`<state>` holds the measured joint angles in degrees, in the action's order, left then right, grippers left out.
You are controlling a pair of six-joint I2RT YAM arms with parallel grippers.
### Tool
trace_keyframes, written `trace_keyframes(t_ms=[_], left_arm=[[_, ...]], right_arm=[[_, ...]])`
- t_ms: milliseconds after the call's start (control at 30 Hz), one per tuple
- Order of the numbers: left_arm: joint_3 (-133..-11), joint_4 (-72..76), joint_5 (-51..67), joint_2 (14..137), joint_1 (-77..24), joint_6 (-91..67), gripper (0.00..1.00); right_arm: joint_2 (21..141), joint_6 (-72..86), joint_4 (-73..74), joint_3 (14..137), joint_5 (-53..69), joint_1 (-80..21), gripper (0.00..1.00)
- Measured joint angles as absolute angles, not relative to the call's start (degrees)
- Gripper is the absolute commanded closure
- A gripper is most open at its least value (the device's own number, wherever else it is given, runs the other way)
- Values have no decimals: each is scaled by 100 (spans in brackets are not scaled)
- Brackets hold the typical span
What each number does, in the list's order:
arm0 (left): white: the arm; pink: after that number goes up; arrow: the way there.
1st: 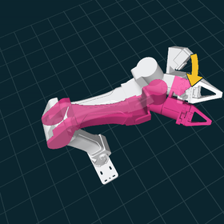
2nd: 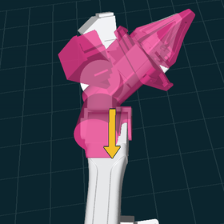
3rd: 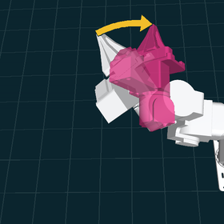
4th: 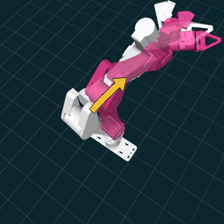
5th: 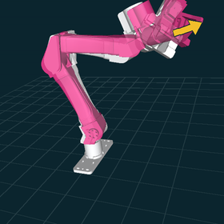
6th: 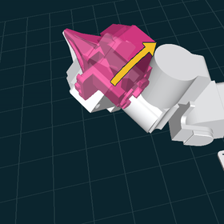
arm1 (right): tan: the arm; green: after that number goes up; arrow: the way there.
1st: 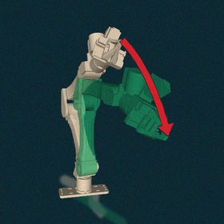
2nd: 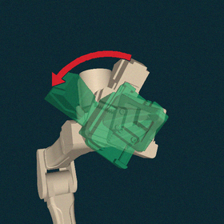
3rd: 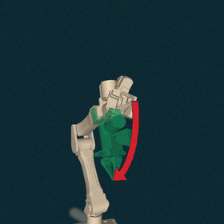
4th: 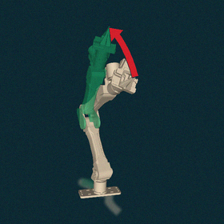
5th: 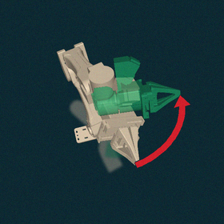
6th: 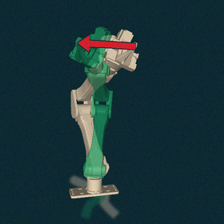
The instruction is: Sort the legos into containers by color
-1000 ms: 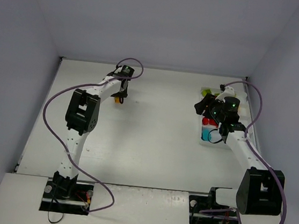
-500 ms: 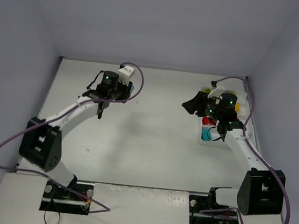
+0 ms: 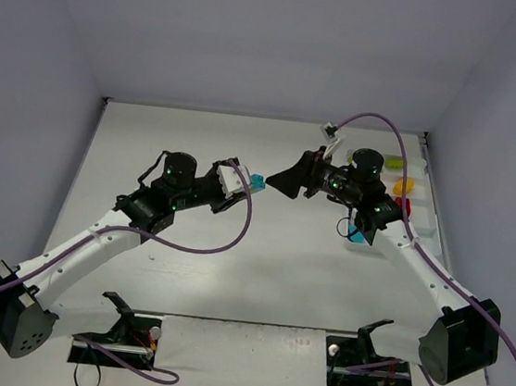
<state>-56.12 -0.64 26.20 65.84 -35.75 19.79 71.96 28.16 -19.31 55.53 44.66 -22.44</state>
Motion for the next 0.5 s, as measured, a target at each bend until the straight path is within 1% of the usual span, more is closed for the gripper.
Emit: trace_keyframes(t_ms=[133, 367, 433, 500], left_arm=[[-5446, -156, 2613, 6462, -3693, 2202, 100], [-5354, -178, 2609, 6241, -3811, 2362, 100], [-5332, -141, 2611, 6224, -3820, 2364, 100], [-5284, -115, 2609, 6217, -3820, 2366, 100]], right_arm=[[7194, 3020, -2025, 5555, 4486, -2556, 29], [7319, 3153, -2045, 5651, 4434, -2928, 33], [7411, 3155, -2062, 5680, 4412, -2993, 36], [7489, 3148, -2060, 5680, 4370, -3050, 45]])
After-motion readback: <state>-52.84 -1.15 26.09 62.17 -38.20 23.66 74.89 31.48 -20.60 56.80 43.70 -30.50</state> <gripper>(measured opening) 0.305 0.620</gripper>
